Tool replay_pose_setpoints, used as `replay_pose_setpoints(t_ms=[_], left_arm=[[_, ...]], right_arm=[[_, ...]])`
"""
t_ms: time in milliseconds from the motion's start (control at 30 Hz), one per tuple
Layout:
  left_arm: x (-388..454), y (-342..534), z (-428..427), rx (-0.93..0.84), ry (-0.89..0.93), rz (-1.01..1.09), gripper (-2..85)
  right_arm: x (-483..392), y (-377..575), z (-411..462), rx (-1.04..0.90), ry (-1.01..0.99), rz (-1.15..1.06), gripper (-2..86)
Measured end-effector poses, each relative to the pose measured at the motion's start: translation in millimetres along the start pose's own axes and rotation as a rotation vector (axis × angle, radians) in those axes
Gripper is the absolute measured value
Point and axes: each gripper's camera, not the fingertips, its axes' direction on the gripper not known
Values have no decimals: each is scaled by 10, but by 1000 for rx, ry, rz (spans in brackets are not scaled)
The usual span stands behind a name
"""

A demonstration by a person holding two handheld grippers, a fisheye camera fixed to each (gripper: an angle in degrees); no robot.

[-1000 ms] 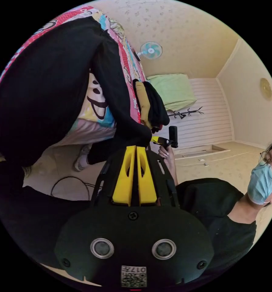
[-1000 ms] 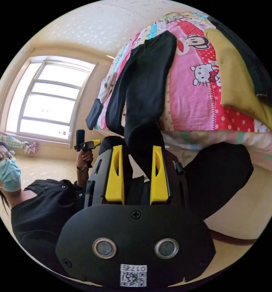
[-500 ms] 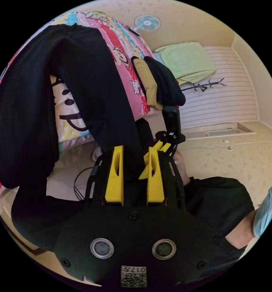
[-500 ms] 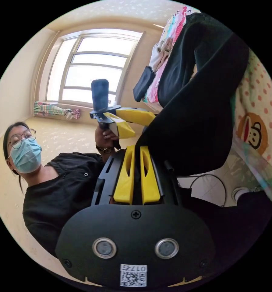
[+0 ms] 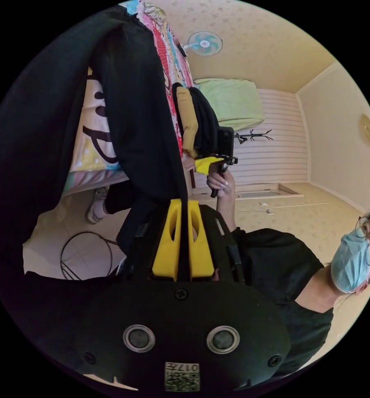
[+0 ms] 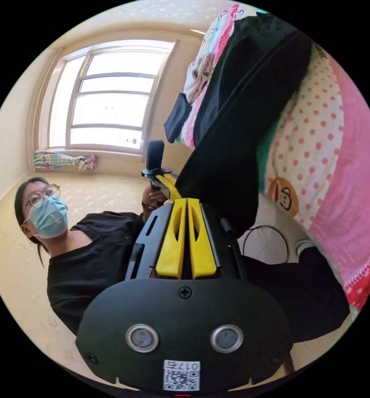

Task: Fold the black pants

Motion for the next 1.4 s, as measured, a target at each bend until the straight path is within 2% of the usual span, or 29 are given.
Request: replay_pose_setpoints(t_ms=[100, 167, 233, 367, 500, 567, 633, 767, 867, 933, 1000, 1100, 1267, 1333, 1400], left_arm=[[-26, 23, -194, 21, 10, 13, 2], [-46, 33, -296, 34, 20, 23, 3], [-74, 54, -400, 54, 41, 26, 3], [-213, 68, -667, 94, 130, 3, 2], [-381, 143, -1094, 188, 252, -21, 1], [-466, 220, -1303, 234, 280, -40, 1], [-543, 317, -1517, 283, 304, -56, 2], [-622, 592, -2036, 429, 360, -56, 4], [-651, 797, -2375, 492, 249, -101, 8], [-702, 922, -2543, 521, 120, -185, 14], [-698, 1113, -2748, 618, -30, -239, 22], [-676, 1234, -2889, 682, -86, -237, 30], [-674, 1163, -2993, 664, -138, -245, 81], [-594, 1132, -3108, 713, -120, -152, 91], [-566, 1061, -3279, 814, 40, 15, 72]], right_arm=[[84, -628, -573, 219, 296, 111, 89], [249, -1070, -814, 303, 375, 181, 134], [534, -1643, -1011, 364, 437, 254, 142], [907, -2212, -1071, 449, 537, 372, 130], [949, -2658, -799, 460, 645, 390, 49], [739, -2922, -645, 430, 696, 346, 38], [244, -3305, -365, 419, 762, 207, 31], [-444, -3799, 143, 444, 718, 43, 31], [-708, -4157, 562, 436, 581, -31, 36], [-693, -4431, 961, 319, 522, -87, 44], [-596, -4498, 1181, 249, 466, -96, 51], [-503, -4287, 1292, 226, 389, -155, 64], [-273, -3361, 1197, 188, 499, -128, 129], [-152, -2665, 1071, 233, 451, -155, 144], [12, -2129, 992, 305, 332, -88, 153]])
